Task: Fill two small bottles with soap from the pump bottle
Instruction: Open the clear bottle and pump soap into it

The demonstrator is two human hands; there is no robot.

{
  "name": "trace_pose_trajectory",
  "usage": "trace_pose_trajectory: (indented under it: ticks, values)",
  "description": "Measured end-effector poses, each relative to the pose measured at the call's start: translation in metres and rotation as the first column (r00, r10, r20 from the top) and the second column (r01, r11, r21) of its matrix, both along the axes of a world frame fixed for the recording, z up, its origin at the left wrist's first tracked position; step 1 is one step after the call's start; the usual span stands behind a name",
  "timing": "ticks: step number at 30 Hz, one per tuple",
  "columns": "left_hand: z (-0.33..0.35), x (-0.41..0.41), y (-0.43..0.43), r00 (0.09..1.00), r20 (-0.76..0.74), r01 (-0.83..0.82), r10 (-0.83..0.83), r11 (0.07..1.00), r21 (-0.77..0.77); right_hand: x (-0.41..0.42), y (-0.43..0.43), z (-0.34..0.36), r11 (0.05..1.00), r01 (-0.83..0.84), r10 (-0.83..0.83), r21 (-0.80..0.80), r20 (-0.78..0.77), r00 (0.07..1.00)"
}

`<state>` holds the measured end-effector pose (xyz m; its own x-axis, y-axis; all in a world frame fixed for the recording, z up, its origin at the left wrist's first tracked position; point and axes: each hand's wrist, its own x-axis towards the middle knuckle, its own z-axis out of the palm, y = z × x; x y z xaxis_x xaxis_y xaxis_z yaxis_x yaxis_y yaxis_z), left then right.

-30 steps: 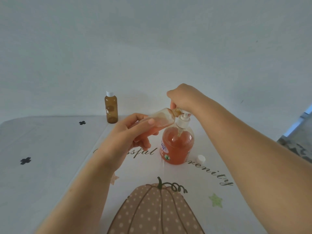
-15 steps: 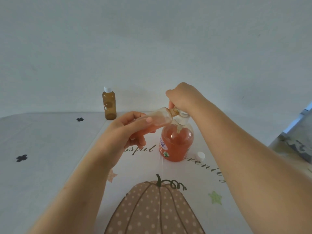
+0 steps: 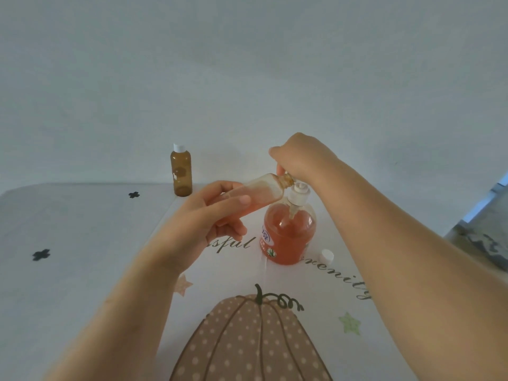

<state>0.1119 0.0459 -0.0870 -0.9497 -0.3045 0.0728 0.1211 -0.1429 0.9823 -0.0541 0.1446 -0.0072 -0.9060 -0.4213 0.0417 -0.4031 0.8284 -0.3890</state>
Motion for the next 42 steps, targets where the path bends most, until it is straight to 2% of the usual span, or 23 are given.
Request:
trace_pose_trajectory:
  ticks: [12,21,34,42]
  values:
    - [-0.005,0.000,-0.006,1.000,0.003,0.007,-0.007,1.000,-0.014,-0.008,-0.002,-0.018,1.000,-0.019,0.019,-0.024,-0.023,1.000]
    - [-0.002,0.000,-0.001,0.999,-0.041,0.013,-0.011,0.999,0.047,0.000,0.001,0.005,0.996,-0.087,0.085,-0.032,-0.049,0.995]
    - [0.000,0.001,-0.003,1.000,-0.010,-0.023,0.023,1.000,-0.012,-0.011,-0.002,-0.012,0.995,-0.096,0.097,-0.031,0.052,0.994]
    - [-0.002,-0.001,-0.003,1.000,-0.006,-0.021,0.021,1.000,-0.007,-0.009,-0.002,-0.016,0.996,-0.075,0.077,-0.053,0.037,0.996]
